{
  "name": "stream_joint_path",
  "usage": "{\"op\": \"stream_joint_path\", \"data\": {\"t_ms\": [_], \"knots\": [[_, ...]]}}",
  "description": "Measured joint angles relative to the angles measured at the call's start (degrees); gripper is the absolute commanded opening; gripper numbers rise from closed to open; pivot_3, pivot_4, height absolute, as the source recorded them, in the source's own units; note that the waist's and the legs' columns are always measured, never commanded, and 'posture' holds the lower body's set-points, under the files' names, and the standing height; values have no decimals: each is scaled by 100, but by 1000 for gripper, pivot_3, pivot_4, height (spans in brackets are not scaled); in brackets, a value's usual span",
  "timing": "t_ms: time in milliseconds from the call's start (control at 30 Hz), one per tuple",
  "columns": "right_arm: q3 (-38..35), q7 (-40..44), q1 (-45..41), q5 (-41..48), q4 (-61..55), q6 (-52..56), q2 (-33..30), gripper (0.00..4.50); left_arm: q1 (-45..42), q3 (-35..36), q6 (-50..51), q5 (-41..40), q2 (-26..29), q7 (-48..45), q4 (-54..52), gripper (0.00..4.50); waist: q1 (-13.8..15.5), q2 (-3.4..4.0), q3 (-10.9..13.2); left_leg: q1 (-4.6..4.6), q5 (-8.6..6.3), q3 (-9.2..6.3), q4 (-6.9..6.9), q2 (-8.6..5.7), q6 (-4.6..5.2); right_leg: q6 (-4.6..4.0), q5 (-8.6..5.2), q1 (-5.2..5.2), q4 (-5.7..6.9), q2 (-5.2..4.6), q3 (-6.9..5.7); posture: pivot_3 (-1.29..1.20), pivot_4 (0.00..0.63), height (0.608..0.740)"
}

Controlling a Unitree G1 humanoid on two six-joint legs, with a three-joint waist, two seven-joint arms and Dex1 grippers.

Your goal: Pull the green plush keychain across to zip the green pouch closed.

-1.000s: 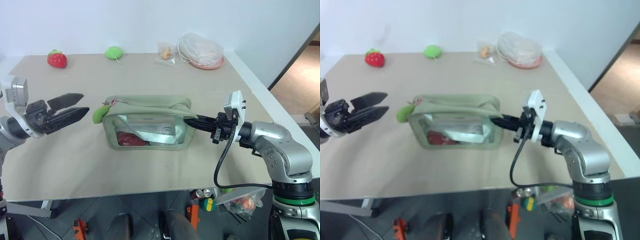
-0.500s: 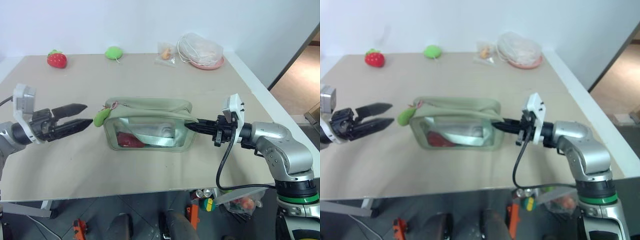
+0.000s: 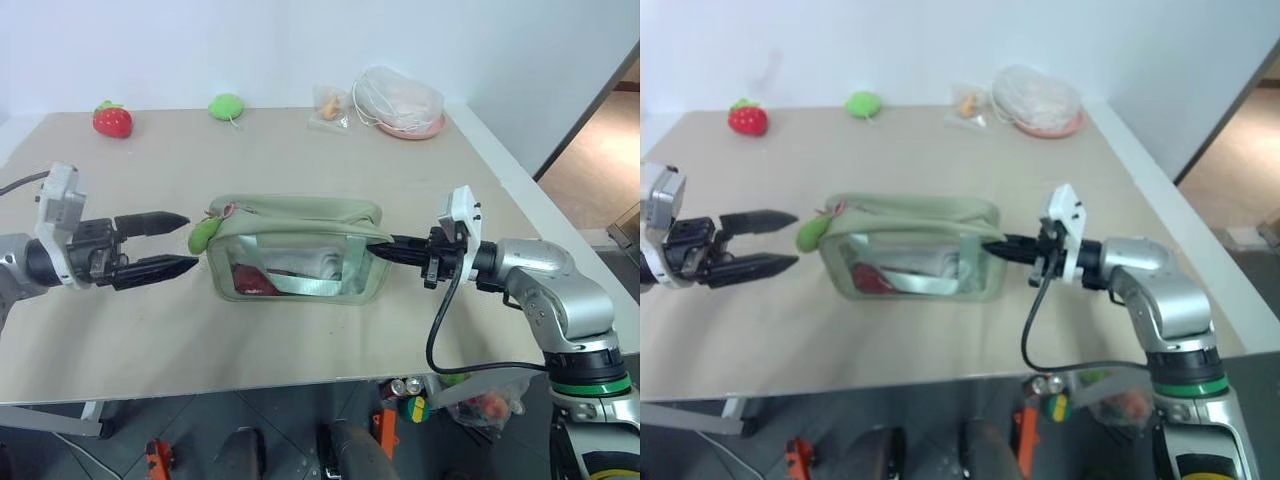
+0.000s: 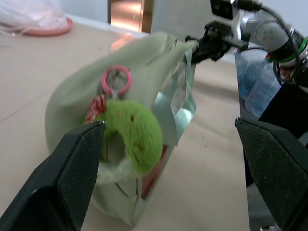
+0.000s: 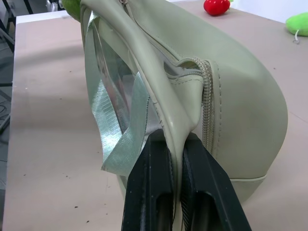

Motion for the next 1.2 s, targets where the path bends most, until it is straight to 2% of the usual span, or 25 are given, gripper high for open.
{"op": "stream_joint_path", "data": {"t_ms": [267,300,700,1000,1067,1200], "knots": [[10,-28,-5,-23,9,-44,-1,38,-1,-219,27,160,0,-111,161,4500,0,0,0,1,0,4,-1,2,0,0,0,-1,0,1,2,0,150,740],[10,-34,-5,-22,9,-44,-1,0,-13,-241,28,171,0,-117,220,3953,0,0,0,2,0,4,-1,1,0,0,0,0,0,1,1,0,150,740],[6,-67,17,-16,1,-38,-27,0,-352,-468,60,185,-188,32,531,31,8,-1,-1,0,0,2,-1,0,0,0,0,1,0,0,2,0,150,740],[-2,-99,32,-11,-8,-31,-41,0,-548,-450,41,169,-335,147,584,31,14,-2,-1,-1,0,0,1,-1,0,1,1,3,0,0,1,0,150,740],[-6,-97,36,-12,-9,-29,-50,0,-796,-429,69,98,-398,236,595,31,26,-4,-1,-3,0,1,5,-2,0,1,1,4,0,0,1,0,150,740],[-11,-95,36,-17,-5,-12,-68,0,-1941,-319,520,-426,-619,712,662,31,47,-5,-2,-4,0,-1,14,-5,0,5,3,9,0,9,-1,0,150,740]]}}
